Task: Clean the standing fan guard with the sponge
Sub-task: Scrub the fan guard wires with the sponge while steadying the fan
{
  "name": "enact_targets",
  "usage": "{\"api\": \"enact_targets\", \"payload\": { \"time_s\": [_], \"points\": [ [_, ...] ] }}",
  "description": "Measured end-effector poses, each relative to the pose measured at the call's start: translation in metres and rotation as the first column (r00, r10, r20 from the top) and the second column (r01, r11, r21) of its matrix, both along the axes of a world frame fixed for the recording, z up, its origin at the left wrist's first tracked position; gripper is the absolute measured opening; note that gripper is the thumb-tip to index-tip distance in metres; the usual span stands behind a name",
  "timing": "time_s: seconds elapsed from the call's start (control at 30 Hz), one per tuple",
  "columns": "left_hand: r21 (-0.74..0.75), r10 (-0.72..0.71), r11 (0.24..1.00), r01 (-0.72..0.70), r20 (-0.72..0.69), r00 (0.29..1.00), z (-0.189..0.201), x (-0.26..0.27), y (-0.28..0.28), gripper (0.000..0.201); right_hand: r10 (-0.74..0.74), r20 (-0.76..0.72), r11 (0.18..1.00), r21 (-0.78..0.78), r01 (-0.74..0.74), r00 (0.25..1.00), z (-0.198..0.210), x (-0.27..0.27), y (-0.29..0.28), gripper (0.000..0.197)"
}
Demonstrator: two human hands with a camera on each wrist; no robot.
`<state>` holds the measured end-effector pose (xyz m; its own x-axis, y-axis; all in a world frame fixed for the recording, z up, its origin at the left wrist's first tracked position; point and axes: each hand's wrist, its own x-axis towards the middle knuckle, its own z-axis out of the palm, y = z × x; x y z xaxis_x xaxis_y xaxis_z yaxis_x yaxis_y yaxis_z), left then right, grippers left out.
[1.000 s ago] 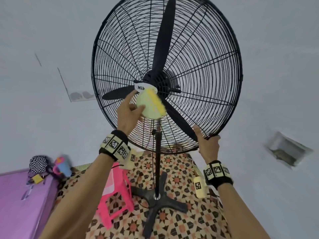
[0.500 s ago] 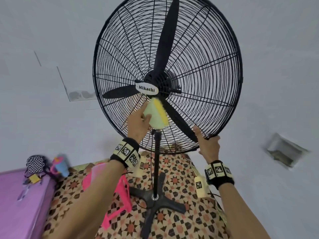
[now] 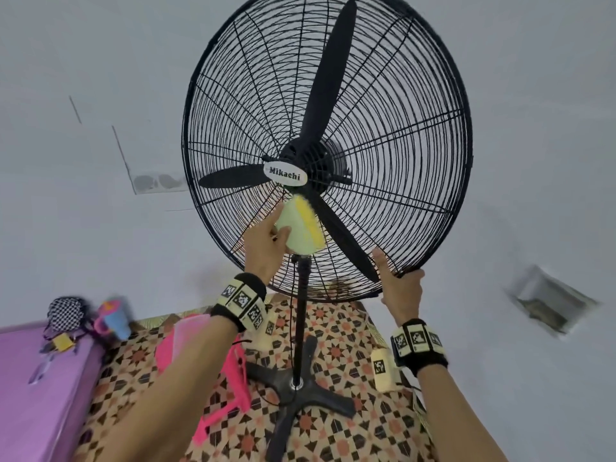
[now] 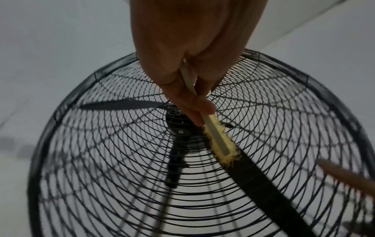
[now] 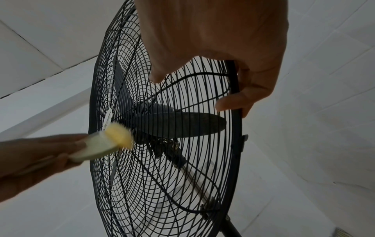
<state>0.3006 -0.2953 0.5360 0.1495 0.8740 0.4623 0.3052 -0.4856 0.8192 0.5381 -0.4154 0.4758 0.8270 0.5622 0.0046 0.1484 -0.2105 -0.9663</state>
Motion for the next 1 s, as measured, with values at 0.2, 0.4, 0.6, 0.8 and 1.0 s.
{"api": "enact_targets", "payload": {
  "time_s": [0.2, 0.4, 0.6, 0.8, 1.0],
  "points": [
    [0.049, -0.037, 0.998, 0.035, 0.057, 0.998, 0.005, 0.002, -0.004, 0.054, -0.007, 0.016, 1.000, -0.028, 0.007, 1.000, -0.001, -0.005, 0.000, 0.142],
    [0.003, 0.007, 1.000, -0.007, 0.063, 0.998, -0.005, 0.013, -0.001, 0.055, 0.007, 0.016, 1.000, -0.013, -0.007, 1.000, 0.003, -0.002, -0.003, 0.132],
    [-0.021, -0.019, 1.000, 0.022, 0.141, 0.990, -0.006, 0.001, -0.007, 0.056, -0.006, 0.024, 1.000, -0.015, 0.006, 1.000, 0.003, -0.009, -0.004, 0.130],
    [0.011, -0.036, 0.999, 0.035, 0.092, 0.995, -0.019, 0.021, -0.021, 0.055, 0.006, 0.017, 1.000, -0.022, -0.006, 1.000, 0.004, -0.006, -0.004, 0.136],
    [-0.025, 0.045, 0.999, -0.043, 0.073, 0.996, -0.023, 0.000, -0.020, 0.053, -0.005, 0.032, 1.000, -0.018, 0.005, 0.999, 0.004, -0.012, -0.003, 0.135]
  ]
}}
